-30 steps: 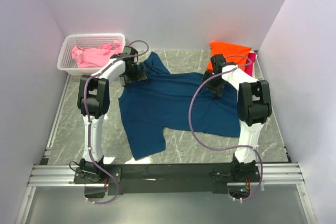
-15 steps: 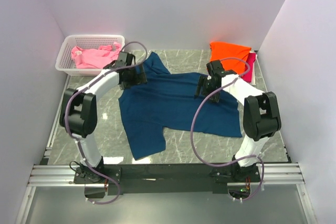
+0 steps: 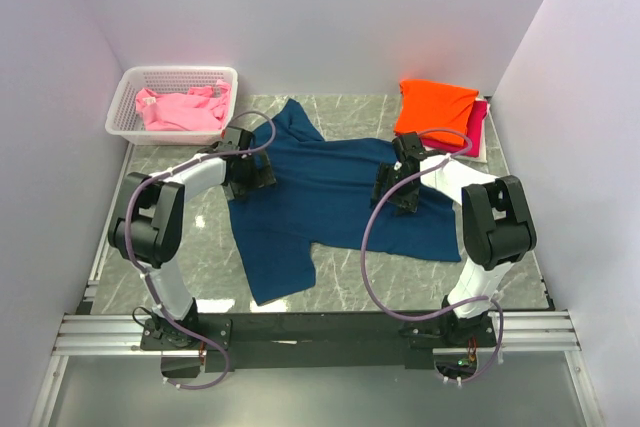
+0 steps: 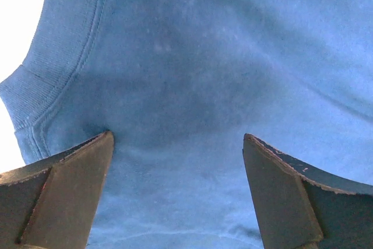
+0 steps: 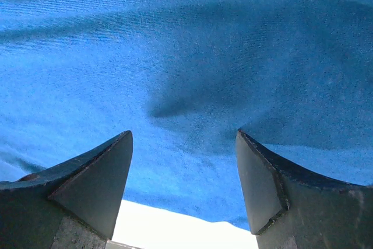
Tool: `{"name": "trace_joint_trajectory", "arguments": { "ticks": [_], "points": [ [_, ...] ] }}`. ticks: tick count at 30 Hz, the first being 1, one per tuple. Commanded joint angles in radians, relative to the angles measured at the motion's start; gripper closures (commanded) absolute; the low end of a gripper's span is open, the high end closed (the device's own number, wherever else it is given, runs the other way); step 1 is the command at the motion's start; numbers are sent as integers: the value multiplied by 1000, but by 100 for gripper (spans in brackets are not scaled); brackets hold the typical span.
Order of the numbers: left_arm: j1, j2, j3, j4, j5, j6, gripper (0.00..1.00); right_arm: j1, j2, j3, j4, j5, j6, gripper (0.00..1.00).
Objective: Fold and stack the t-shirts
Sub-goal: Fold the tshirt
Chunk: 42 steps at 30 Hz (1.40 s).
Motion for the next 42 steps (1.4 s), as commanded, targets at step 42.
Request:
{"name": "trace_joint_trajectory", "arguments": {
  "ticks": [42],
  "points": [
    [-76, -331, -103, -30, -229, 15, 1, 4, -57, 133, -78, 25, -15, 22]
  ]
}}
